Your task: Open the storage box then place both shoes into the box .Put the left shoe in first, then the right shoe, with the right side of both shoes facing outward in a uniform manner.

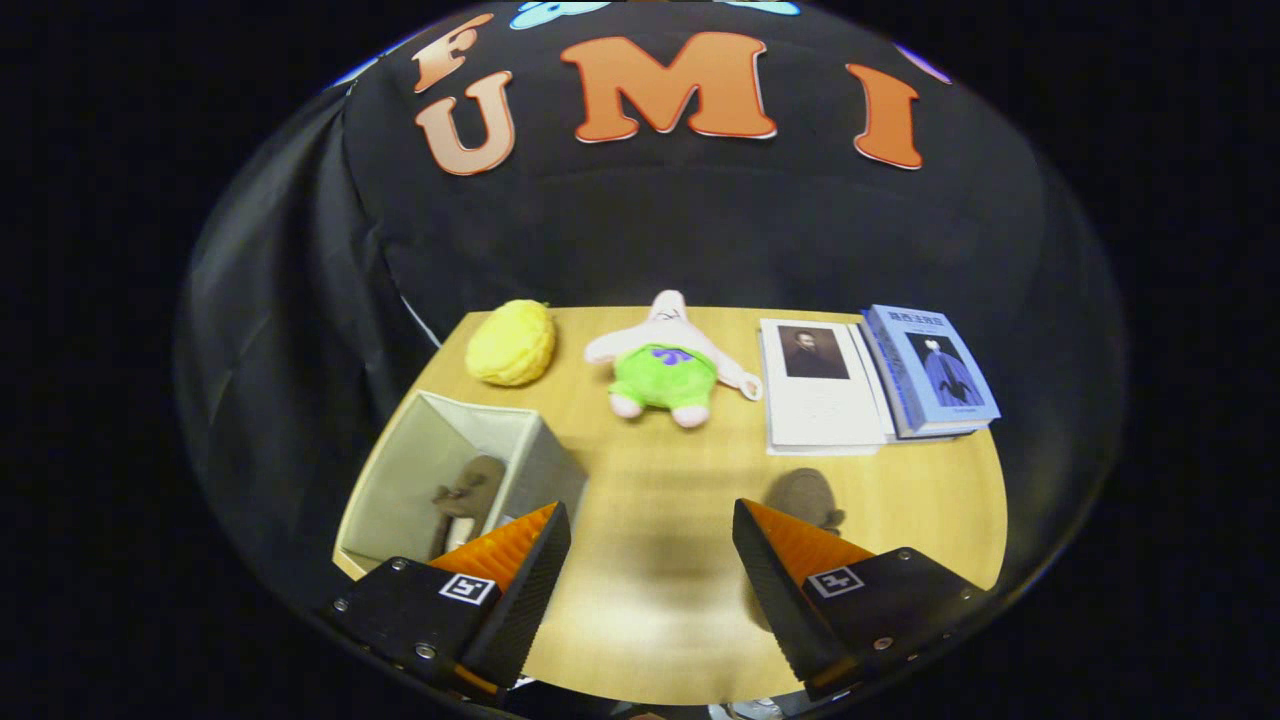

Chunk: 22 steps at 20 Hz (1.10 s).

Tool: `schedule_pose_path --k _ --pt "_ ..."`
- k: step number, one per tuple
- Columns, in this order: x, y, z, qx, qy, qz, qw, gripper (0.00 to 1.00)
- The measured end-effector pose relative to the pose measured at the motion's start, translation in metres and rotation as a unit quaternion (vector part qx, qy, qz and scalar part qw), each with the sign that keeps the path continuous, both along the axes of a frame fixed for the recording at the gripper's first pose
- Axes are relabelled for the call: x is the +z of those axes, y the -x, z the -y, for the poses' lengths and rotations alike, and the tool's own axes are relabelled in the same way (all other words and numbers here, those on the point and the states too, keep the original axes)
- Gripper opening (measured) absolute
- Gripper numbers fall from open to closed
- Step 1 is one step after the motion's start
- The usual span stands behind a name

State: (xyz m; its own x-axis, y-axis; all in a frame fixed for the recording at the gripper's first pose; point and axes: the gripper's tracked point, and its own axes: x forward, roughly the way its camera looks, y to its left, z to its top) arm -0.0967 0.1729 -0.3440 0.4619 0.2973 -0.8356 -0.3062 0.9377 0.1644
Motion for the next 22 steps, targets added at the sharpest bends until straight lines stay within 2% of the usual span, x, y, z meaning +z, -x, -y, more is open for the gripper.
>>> schedule_pose_path --k 5,9,22 --pt "-0.073 0.019 0.086 -0.041 0.050 -0.062 0.996 0.97" --pt "-0.107 0.021 0.116 -0.052 0.065 -0.082 0.993 0.96" --pt "-0.173 0.012 0.126 0.014 0.093 -0.098 0.991 0.92"
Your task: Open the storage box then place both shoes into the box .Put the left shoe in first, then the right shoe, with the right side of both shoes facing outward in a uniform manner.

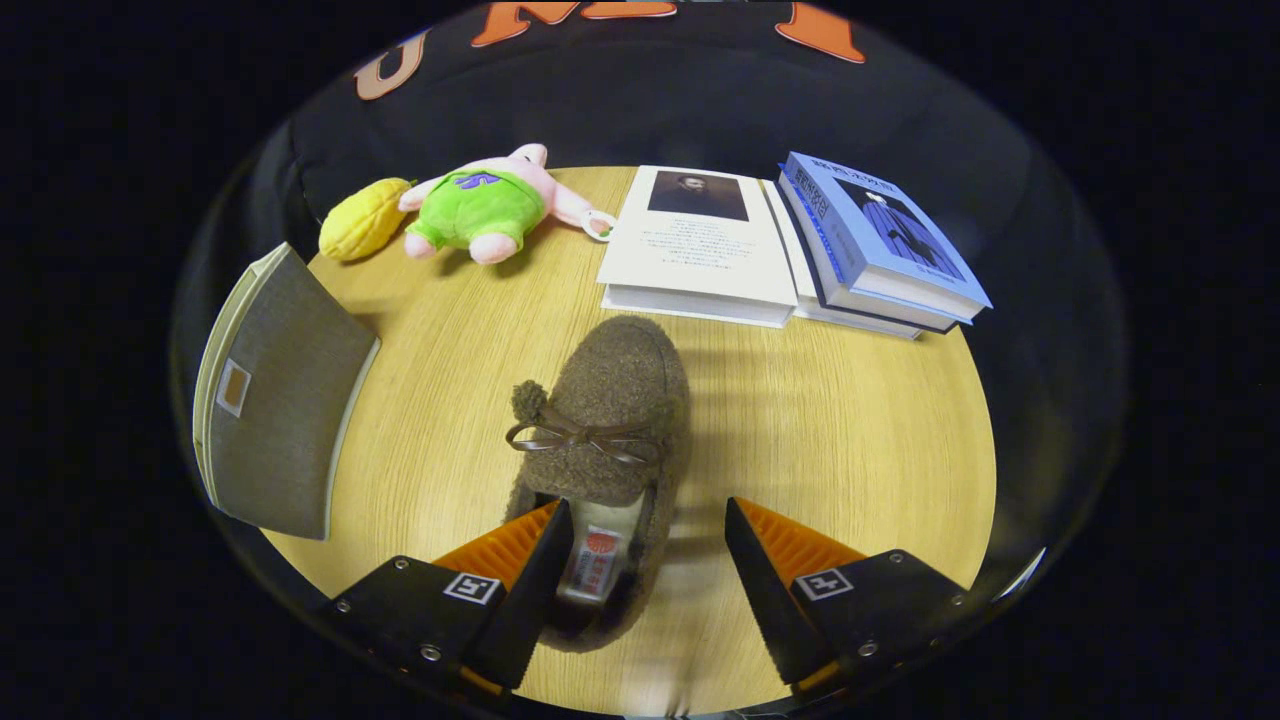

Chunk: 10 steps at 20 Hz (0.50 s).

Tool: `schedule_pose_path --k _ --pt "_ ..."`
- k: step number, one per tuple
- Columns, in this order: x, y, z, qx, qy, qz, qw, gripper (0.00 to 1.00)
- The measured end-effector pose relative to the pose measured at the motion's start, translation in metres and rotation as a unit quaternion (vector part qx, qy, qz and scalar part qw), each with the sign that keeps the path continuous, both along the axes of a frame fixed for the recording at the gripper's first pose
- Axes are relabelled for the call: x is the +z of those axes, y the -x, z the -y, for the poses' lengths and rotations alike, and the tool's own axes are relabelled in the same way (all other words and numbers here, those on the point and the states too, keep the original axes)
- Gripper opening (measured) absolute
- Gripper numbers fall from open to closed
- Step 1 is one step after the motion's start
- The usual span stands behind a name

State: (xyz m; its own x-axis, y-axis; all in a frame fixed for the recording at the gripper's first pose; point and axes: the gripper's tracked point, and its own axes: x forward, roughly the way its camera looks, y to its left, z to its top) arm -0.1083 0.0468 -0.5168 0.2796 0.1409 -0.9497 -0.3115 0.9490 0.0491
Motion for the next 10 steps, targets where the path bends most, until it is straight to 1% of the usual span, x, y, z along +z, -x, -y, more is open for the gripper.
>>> schedule_pose_path --k 3,6,8,9,10 --pt "-0.013 -0.006 0.001 0.001 0.001 -0.002 1.000 0.84" --pt "-0.021 -0.013 0.000 -0.012 -0.011 -0.007 1.000 0.79" --pt "-0.023 -0.015 -0.004 -0.014 -0.024 -0.014 1.000 0.73" --pt "-0.025 -0.018 -0.002 -0.016 -0.023 -0.008 1.000 0.66" --pt "-0.029 -0.022 -0.001 -0.023 -0.025 -0.005 0.999 0.63"
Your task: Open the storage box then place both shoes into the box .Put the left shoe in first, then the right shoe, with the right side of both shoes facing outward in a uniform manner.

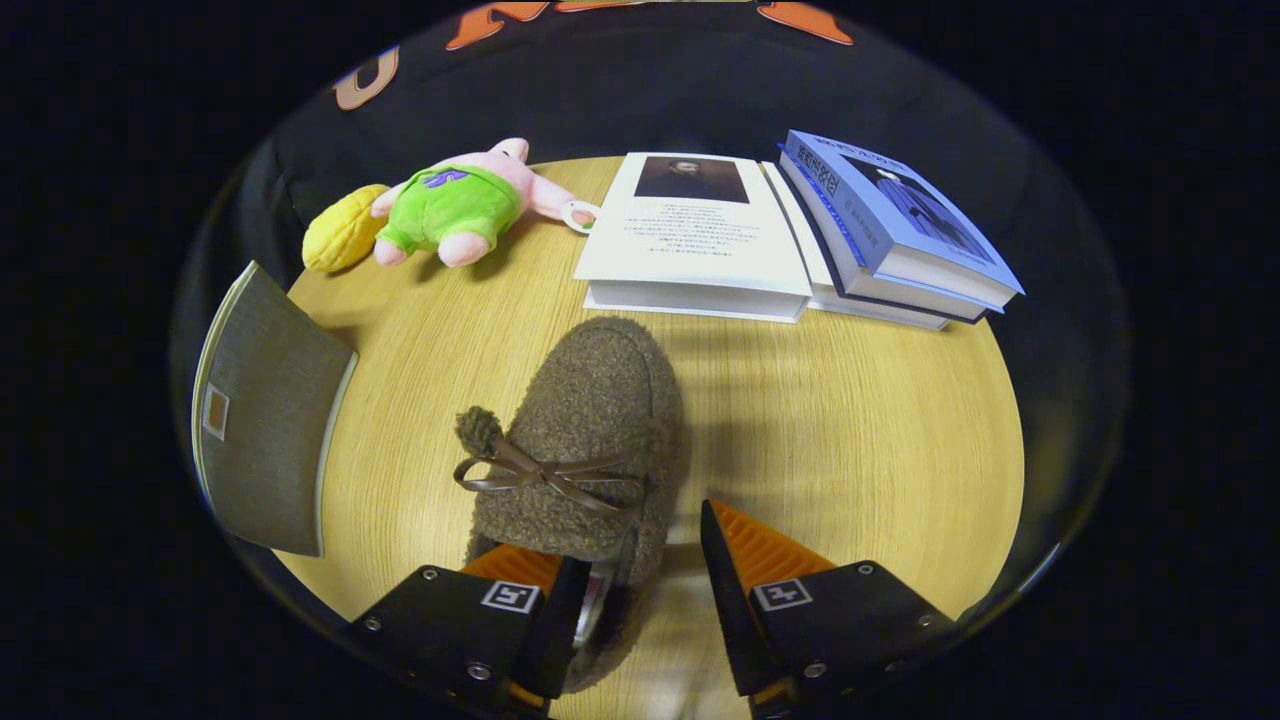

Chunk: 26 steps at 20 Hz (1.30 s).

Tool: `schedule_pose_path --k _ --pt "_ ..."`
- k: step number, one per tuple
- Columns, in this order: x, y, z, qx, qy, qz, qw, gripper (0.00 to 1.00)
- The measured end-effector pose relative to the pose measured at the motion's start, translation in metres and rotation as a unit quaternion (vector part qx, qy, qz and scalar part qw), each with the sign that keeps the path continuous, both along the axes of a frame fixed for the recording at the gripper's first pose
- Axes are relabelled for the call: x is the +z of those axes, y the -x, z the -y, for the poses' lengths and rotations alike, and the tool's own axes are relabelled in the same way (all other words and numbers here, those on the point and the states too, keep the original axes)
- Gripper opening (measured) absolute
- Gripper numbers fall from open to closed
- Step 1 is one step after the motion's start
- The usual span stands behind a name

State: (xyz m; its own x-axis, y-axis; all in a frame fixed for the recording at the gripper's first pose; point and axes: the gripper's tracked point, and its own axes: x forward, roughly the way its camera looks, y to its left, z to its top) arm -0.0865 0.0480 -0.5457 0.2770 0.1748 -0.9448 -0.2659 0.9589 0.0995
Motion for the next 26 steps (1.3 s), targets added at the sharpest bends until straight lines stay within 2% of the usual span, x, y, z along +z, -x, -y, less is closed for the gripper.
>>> schedule_pose_path --k 2,3,6,7,8,12,19,23,26 --pt "-0.004 0.001 -0.010 -0.021 -0.025 -0.012 0.999 0.49" --pt "-0.005 0.000 -0.011 -0.024 -0.026 -0.013 0.999 0.36" --pt "-0.005 -0.005 -0.002 -0.021 -0.016 0.001 1.000 0.17" --pt "-0.003 -0.004 0.001 -0.029 -0.013 -0.001 0.999 0.08" --pt "-0.003 -0.001 0.003 -0.035 -0.009 -0.009 0.999 0.04" --pt "0.026 0.000 -0.005 -0.051 -0.028 0.006 0.998 0.03" --pt "0.106 0.000 -0.040 -0.072 -0.047 0.026 0.996 0.03" --pt "0.153 0.006 -0.082 -0.070 -0.075 0.028 0.994 0.02" --pt "0.189 0.005 -0.115 -0.053 -0.091 0.042 0.994 0.03"
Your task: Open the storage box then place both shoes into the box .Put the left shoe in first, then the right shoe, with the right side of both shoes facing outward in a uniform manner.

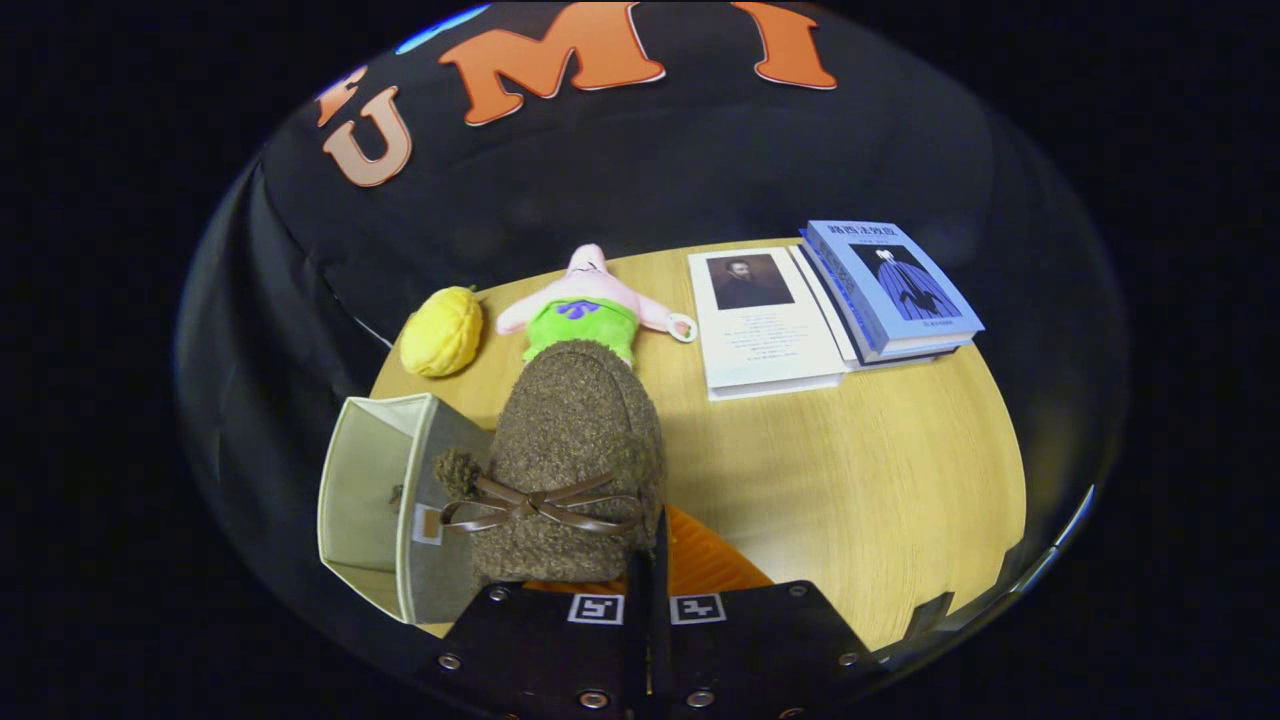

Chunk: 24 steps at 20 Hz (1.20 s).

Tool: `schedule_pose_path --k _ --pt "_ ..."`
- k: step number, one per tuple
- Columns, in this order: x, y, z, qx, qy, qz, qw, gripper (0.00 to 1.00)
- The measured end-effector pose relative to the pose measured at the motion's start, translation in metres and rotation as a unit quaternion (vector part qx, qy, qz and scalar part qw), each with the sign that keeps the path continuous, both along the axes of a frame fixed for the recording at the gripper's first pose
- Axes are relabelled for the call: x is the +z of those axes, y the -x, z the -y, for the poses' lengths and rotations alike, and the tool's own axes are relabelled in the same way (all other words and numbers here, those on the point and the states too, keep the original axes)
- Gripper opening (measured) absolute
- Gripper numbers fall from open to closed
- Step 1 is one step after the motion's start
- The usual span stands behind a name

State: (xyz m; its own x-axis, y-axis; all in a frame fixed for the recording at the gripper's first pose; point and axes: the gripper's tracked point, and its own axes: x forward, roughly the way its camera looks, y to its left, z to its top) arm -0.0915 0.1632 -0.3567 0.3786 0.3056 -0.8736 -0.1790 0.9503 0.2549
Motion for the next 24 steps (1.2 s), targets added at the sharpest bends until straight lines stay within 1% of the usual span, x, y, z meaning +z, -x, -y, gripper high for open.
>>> schedule_pose_path --k 5,7,10,14,17,20,24 --pt "0.052 0.011 -0.071 0.038 -0.028 0.028 0.999 0.03" --pt "0.065 0.017 -0.097 0.052 -0.033 0.035 0.997 0.03" --pt "0.075 0.027 -0.139 0.061 -0.042 0.036 0.997 0.03" --pt "0.072 0.034 -0.173 0.060 -0.037 0.029 0.997 0.03" --pt "0.060 0.040 -0.196 0.064 -0.027 0.021 0.997 0.03" --pt "0.042 0.048 -0.216 0.068 -0.014 0.008 0.998 0.03" --pt "0.013 0.054 -0.226 0.069 0.019 -0.003 0.997 0.03"
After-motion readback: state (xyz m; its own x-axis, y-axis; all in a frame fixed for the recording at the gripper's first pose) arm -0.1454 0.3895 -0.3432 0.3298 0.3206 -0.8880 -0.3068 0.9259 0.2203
